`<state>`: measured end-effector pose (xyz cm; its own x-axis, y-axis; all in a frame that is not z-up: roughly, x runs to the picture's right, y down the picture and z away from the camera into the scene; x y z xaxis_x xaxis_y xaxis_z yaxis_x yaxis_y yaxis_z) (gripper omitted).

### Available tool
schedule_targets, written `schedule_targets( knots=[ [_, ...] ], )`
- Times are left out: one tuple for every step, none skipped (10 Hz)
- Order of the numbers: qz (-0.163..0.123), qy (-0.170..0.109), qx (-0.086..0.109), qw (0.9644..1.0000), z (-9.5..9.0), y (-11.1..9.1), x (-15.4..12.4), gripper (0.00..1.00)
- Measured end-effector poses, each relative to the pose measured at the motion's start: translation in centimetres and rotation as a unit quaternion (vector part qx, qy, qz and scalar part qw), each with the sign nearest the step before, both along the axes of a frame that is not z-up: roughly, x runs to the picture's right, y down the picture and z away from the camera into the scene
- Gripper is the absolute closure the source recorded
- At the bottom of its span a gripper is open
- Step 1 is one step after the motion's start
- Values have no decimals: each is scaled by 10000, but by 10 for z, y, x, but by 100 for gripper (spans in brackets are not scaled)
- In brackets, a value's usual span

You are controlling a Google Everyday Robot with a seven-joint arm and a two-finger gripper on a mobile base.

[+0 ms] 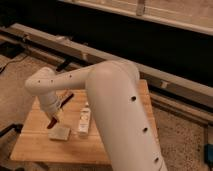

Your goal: Place the pepper on the white sponge

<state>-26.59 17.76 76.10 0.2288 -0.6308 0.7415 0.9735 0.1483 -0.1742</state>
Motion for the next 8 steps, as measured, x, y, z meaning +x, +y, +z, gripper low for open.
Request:
schedule_targets(
  knots=[
    [-32,-50,-21,10000,-6,11,-4,100],
    [-55,-92,-45,9999,-10,18,-7,100],
    [-77,-121,-73,9999,-13,27,-9,100],
    [-132,-135,-80,9998,-17,37,-12,100],
    [-202,-160,-99,9996,-19,47,-16,100],
    [-234,-172,-136,9995,-17,53,-19,100],
    [-303,-136,-193,9993,-13,62,-18,100],
    [-352,-94,-253,9990,-9,67,-17,100]
  ],
)
